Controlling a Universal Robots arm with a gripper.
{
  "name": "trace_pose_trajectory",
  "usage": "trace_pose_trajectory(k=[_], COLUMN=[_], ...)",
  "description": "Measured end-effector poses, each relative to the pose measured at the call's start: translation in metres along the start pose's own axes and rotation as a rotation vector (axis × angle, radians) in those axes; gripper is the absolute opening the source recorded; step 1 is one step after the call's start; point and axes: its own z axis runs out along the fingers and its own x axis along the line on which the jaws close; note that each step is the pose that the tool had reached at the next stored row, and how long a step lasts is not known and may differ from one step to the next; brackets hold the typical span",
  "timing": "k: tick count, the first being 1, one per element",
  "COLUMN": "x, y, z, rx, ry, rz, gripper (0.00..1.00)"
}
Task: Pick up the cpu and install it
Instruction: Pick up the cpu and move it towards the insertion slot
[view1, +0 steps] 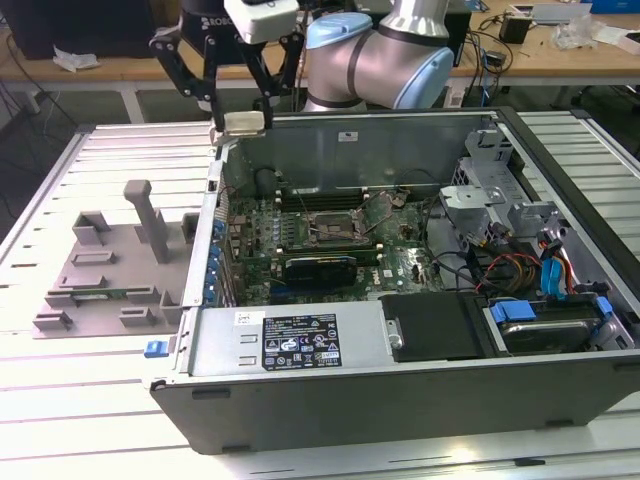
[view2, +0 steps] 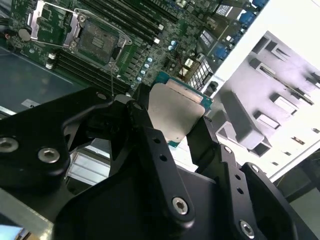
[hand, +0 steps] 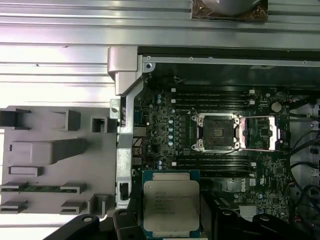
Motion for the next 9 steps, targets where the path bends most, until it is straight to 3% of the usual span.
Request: trace_pose_trajectory(k=[9], x=[-0.0103], y=[-0.0011], z=[0.0155], rx=[0.0001], ry=[-0.0003], rz=[0.0], gripper=[0.55])
